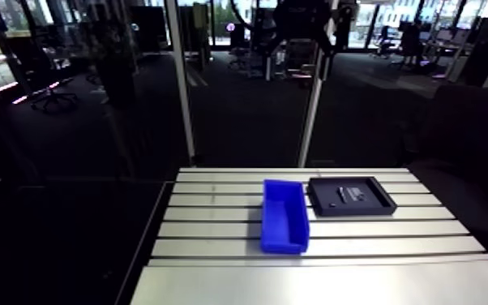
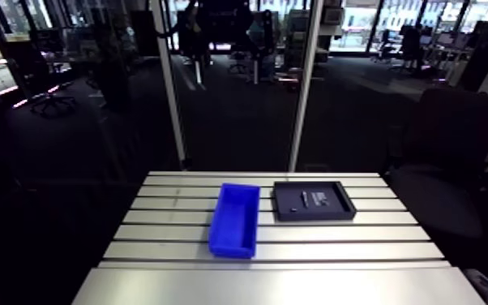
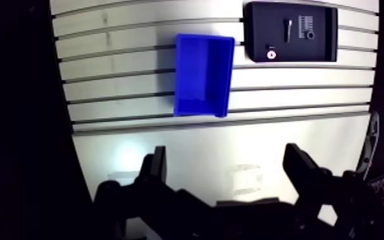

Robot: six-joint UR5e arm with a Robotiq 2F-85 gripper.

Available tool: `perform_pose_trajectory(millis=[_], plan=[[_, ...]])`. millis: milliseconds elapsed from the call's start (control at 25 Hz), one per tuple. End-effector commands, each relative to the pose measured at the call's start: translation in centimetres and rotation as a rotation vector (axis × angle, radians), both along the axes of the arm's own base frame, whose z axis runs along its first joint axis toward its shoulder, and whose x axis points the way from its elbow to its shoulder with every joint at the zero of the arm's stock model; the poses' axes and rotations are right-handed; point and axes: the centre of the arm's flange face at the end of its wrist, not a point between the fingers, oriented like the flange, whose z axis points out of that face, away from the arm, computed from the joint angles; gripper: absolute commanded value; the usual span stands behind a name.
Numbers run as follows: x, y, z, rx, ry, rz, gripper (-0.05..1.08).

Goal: Pick up the M10 bolt from the tray and put it into the blue bin.

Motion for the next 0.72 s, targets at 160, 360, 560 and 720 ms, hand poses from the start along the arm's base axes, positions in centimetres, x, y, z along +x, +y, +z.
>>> perform_pose_trajectory(millis=[160,360,560,720], plan=[[-1.13,-3.26,-6.12,-0.013,-0.082,0.02,0.01],[-1.15,-3.26,-6.28,-0.013,-0.085,0.022,0.01],[-1.08,-3.17,-6.34,-0.013,-0.087,0.02,0.01],[-1.15,-3.17,-5.89,-0.013,-0.077,0.019,0.01]])
